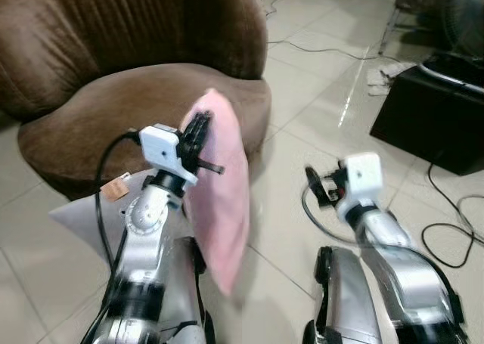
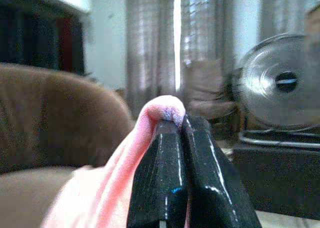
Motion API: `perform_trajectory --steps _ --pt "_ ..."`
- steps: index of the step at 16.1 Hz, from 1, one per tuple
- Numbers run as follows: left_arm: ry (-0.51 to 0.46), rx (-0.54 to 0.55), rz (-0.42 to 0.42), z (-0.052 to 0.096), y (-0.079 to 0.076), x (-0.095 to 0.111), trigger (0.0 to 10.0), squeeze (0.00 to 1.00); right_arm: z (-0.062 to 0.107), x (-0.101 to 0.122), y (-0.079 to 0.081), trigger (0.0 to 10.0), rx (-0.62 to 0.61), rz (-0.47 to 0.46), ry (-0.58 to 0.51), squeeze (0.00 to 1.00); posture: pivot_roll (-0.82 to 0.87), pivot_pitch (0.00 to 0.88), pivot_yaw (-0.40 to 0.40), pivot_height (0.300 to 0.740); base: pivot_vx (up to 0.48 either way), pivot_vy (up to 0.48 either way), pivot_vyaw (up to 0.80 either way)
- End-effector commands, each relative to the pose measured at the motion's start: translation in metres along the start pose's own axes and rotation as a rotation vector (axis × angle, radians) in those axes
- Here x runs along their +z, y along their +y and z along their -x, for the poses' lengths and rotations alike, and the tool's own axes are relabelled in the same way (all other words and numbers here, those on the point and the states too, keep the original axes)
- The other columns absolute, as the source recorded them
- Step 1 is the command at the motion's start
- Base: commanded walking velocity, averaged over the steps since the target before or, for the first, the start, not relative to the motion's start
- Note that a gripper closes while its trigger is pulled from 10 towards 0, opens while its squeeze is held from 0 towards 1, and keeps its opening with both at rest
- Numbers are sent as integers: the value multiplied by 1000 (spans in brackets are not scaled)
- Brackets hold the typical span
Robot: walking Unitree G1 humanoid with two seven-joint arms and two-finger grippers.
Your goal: Move the pillow to the sofa from floor
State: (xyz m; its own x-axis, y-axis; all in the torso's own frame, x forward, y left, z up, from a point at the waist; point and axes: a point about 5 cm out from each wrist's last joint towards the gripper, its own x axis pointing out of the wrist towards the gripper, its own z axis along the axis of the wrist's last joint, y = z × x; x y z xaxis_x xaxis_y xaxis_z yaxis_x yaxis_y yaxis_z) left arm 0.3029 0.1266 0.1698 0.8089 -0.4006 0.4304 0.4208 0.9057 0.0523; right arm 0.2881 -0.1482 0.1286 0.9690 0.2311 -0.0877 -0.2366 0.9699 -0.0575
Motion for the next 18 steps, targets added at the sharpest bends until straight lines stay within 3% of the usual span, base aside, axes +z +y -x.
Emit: perform_trajectory --steps 1,5,8,11,12,13,18 --pt "-52 -37 -23 -1 -3 19 0 0 -4 1 3 10000 4 7 -13 0 85 0 34 508 0 0 0" --pt "-62 -2 -26 8 -6 55 0 0 -20 27 8 10000 -2 -40 -115 0 112 0 25 548 0 0 0" --pt "0 33 -56 3 1 47 0 0 -32 35 11 10000 -8 -57 -137 0 117 0 22 573 0 0 0" --pt "34 30 -91 -3 -4 49 0 0 -36 43 14 10000 -1 -78 -159 0 119 0 25 603 0 0 0" --pt "44 56 -112 -3 -3 48 4157 0 -36 47 16 10000 1 -89 -168 0 114 0 26 613 0 0 0" --pt "68 88 -112 -3 1 46 10000 0 -36 50 17 10000 4 -92 -177 0 110 0 27 623 0 0 0" --pt "171 110 -169 -10 6 39 10000 0 -41 56 19 10000 2 -97 -194 0 114 0 18 673 0 0 0"
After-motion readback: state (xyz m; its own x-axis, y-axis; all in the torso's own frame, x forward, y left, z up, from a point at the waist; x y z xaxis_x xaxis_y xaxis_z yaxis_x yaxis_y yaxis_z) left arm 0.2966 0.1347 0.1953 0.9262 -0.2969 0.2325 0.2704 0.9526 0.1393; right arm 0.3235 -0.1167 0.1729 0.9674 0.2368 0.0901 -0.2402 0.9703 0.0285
